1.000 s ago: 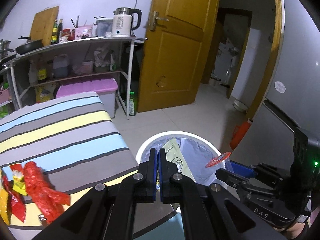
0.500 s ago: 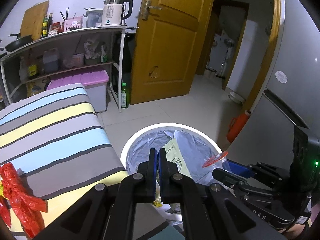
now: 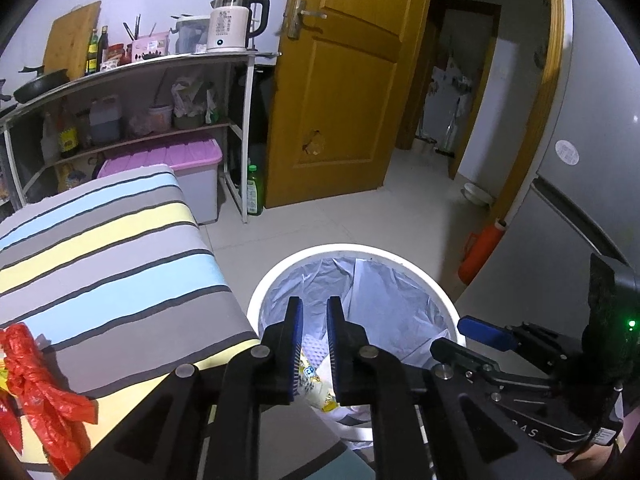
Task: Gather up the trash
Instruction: 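Open both tools to drop the clear cup and green packet into the bin, then move both open tools back over the trash on the table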
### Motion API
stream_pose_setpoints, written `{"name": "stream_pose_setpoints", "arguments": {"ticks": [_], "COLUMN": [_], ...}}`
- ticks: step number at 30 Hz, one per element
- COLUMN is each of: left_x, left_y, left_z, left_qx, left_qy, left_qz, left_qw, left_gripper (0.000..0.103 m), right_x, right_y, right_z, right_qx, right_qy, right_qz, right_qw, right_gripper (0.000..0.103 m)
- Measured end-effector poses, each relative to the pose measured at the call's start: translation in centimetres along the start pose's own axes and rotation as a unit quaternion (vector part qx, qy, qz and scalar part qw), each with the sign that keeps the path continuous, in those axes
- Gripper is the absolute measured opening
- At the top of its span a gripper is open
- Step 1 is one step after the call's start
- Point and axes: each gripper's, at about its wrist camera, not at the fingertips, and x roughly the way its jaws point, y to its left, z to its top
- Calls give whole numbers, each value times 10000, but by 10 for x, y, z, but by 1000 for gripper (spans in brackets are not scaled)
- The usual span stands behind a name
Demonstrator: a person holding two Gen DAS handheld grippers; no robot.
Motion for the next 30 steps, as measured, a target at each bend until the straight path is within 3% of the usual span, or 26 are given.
{"name": "stream_pose_setpoints", "arguments": {"ticks": [10,30], "left_x": [-40,-136], "left_y": [10,55], "left_z": [-5,-37], "left_qx": [-50,-458], "left_qy": [-307,-800], "left_qz": [133,743], "left_qw": [9994,9930], "left_gripper": [11,11], "right_x": [-23,-57], "right_y": [23,99], "right_z": [5,2], "right_qx": [-207,-886], "right_qy": [-198,-392], "right_qz": [169,694], "right_qw": [9994,9929], "right_gripper": [46,46]}}
